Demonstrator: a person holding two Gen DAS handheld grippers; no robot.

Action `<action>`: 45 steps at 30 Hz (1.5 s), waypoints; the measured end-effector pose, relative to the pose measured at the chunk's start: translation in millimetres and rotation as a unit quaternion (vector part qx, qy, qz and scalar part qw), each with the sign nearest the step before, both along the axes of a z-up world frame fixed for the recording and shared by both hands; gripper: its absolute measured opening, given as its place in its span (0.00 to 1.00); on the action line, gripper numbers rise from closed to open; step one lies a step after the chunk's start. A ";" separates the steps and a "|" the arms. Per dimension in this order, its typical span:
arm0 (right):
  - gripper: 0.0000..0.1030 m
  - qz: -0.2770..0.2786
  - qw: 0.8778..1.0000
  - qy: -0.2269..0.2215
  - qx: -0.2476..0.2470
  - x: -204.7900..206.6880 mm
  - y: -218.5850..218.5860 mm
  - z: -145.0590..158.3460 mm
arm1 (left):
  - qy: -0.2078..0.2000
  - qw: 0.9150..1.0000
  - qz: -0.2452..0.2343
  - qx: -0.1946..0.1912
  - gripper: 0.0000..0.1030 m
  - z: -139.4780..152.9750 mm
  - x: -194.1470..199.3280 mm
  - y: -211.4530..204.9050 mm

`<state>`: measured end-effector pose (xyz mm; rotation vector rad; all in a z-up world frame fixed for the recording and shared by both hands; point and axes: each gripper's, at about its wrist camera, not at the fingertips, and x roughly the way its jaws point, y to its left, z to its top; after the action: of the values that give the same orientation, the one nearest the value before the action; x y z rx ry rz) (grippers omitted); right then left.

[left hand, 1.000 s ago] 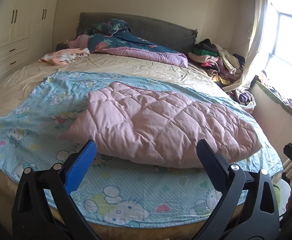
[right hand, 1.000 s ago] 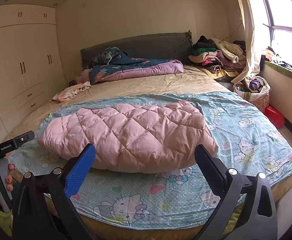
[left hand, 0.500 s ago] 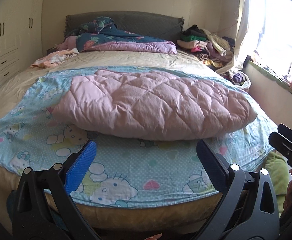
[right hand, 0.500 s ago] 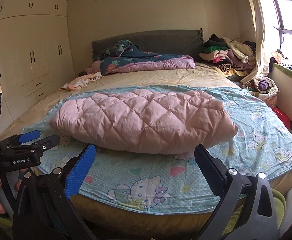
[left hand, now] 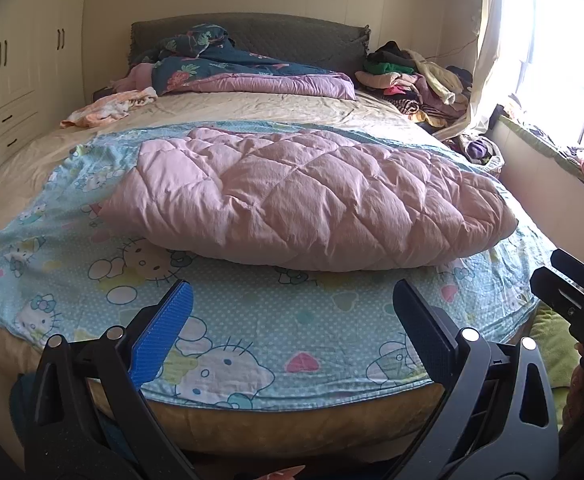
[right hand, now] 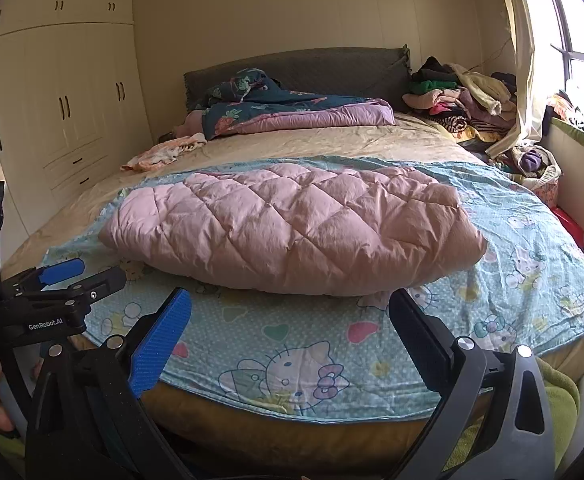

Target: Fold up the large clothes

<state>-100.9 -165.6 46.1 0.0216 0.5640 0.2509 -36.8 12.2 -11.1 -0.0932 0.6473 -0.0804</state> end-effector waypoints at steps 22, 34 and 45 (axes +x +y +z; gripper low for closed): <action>0.96 0.000 1.000 0.002 -0.001 0.0 1.5 -1.2 | -0.001 1.000 -0.001 -0.011 0.91 2.3 -1.4 3.3; 0.96 0.000 1.000 0.002 -0.001 -0.1 1.7 -1.5 | -0.003 1.000 0.002 -0.013 0.91 3.7 -2.0 5.3; 0.96 0.001 1.000 0.001 -0.003 -0.4 2.7 -1.3 | -0.004 1.000 0.002 -0.012 0.91 3.1 -2.4 5.5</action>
<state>-101.3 -162.8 44.9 0.0161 0.5672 0.2509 -39.2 17.7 -8.0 -0.1175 0.6387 -0.0847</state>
